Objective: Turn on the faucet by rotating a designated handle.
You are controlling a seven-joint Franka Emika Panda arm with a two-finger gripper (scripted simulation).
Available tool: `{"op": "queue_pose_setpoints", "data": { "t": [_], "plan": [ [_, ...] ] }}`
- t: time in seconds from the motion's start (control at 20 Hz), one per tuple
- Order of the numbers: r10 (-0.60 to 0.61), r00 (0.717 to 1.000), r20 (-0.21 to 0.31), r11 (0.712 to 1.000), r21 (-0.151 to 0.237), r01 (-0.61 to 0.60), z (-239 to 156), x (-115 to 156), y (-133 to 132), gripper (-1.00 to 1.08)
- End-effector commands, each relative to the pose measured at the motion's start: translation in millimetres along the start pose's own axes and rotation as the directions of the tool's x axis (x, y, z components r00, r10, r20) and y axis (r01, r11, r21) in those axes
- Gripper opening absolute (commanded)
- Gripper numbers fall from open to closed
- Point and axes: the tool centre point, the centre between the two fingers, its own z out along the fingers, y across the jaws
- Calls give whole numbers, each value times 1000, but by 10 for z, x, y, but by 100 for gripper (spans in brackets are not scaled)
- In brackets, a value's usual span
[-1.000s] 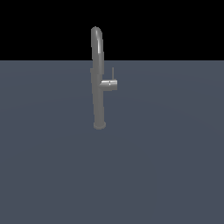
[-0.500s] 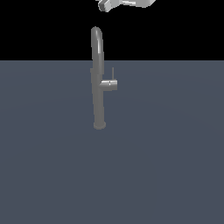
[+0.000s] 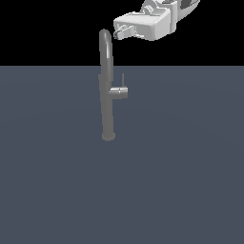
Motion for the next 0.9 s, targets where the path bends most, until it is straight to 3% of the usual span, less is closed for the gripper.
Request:
{"op": "queue_pose_setpoints", "data": {
  "t": [0.0,0.4,0.85],
  "plan": [
    [46,997,59,998,46,-48,-7,186,-53,-100],
    [168,954,249,962,170,-214,40,772,-162,-100],
    [236,889,393,908,238,-346,152,1209,-197,-100]
  ]
}}
